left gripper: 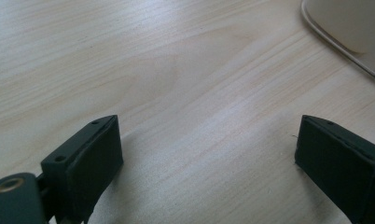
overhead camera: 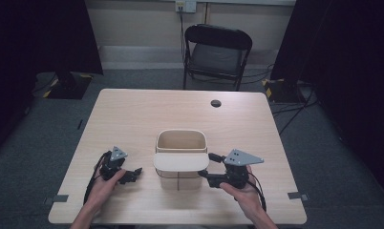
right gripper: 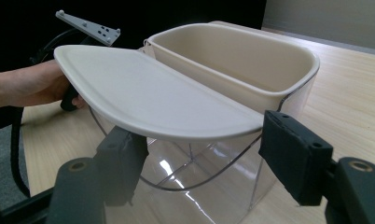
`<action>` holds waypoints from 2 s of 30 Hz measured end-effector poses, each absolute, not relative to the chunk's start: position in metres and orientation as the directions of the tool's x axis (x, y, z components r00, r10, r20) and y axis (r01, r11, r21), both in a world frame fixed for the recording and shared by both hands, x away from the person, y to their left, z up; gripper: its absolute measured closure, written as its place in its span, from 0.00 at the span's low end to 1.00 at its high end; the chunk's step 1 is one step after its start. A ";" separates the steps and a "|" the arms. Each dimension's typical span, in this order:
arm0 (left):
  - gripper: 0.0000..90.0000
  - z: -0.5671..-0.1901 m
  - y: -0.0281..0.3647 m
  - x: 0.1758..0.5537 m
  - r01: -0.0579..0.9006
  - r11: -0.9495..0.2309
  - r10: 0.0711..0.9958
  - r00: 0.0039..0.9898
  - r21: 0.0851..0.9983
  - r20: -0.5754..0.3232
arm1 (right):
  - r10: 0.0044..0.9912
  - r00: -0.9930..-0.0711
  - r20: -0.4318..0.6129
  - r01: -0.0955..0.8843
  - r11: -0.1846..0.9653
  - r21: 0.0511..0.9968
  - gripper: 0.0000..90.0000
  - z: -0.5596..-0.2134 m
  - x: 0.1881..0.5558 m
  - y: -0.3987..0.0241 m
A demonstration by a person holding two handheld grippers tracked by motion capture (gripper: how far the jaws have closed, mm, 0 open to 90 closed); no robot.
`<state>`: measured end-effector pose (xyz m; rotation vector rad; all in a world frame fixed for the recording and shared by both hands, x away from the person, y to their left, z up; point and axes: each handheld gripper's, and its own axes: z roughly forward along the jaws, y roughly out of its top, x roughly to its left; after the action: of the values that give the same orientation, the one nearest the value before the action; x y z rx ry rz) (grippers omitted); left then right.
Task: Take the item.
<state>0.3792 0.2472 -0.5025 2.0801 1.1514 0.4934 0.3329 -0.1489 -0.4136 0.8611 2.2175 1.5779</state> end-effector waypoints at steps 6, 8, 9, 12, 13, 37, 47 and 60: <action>0.08 -0.502 0.247 0.379 0.580 -0.365 0.845 0.534 0.728 -0.002 | 0.614 -0.781 0.109 0.302 0.219 0.928 0.35 -0.412 0.335 -0.149; 0.08 -0.502 0.247 0.379 0.580 -0.362 0.846 0.533 0.730 -0.004 | 0.613 -0.782 0.108 0.300 0.220 0.928 0.35 -0.412 0.335 -0.149; 0.08 -0.502 0.247 0.379 0.579 -0.365 0.845 0.534 0.729 -0.001 | 0.612 -0.783 0.110 0.301 0.218 0.928 0.35 -0.411 0.336 -0.149; 0.08 -0.502 0.248 0.379 0.579 -0.374 0.842 0.539 0.725 0.004 | 0.612 -0.783 0.109 0.300 0.218 0.929 0.34 -0.410 0.337 -0.148; 0.08 -0.502 0.248 0.379 0.579 -0.371 0.843 0.537 0.726 0.003 | 0.612 -0.783 0.110 0.300 0.217 0.929 0.34 -0.410 0.337 -0.148; 0.08 -0.502 0.248 0.379 0.579 -0.372 0.843 0.537 0.725 0.003 | 0.608 -0.785 0.115 0.295 0.205 0.933 0.35 -0.404 0.341 -0.148; 0.08 -0.502 0.248 0.379 0.579 -0.372 0.843 0.537 0.725 0.004 | 0.608 -0.785 0.119 0.297 0.200 0.934 0.36 -0.404 0.343 -0.148; 0.08 -0.502 0.248 0.379 0.579 -0.369 0.844 0.536 0.727 0.002 | 0.598 -0.793 0.118 0.293 0.205 0.934 0.36 -0.402 0.346 -0.144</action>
<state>0.3794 0.2476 -0.5023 2.0889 1.1469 0.4964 0.3465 -0.1443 -0.4019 0.8439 2.2130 1.6184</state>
